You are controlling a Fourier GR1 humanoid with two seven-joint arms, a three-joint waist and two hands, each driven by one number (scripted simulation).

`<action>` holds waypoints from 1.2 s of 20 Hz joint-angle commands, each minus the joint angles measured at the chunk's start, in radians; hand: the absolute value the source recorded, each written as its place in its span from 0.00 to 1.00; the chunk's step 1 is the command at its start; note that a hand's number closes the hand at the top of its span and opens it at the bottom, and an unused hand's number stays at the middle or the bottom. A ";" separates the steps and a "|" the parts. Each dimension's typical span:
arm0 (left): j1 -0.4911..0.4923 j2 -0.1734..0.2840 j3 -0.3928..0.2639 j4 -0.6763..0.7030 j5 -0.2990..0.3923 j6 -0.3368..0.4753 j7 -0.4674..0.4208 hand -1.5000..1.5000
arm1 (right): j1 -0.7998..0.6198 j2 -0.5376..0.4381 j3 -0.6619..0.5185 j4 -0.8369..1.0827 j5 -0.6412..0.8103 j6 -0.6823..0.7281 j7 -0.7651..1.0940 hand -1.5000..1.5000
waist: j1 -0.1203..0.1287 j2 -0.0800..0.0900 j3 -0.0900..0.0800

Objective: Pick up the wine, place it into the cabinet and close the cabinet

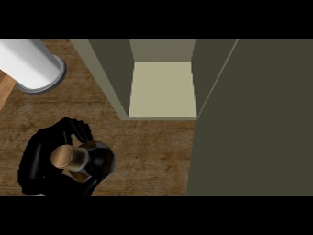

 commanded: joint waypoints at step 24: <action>-0.548 -0.003 -0.478 0.154 -0.025 0.761 0.243 1.00 | 0.109 0.029 -0.016 -0.114 -0.089 0.048 -0.019 0.00 | -0.012 0.002 0.000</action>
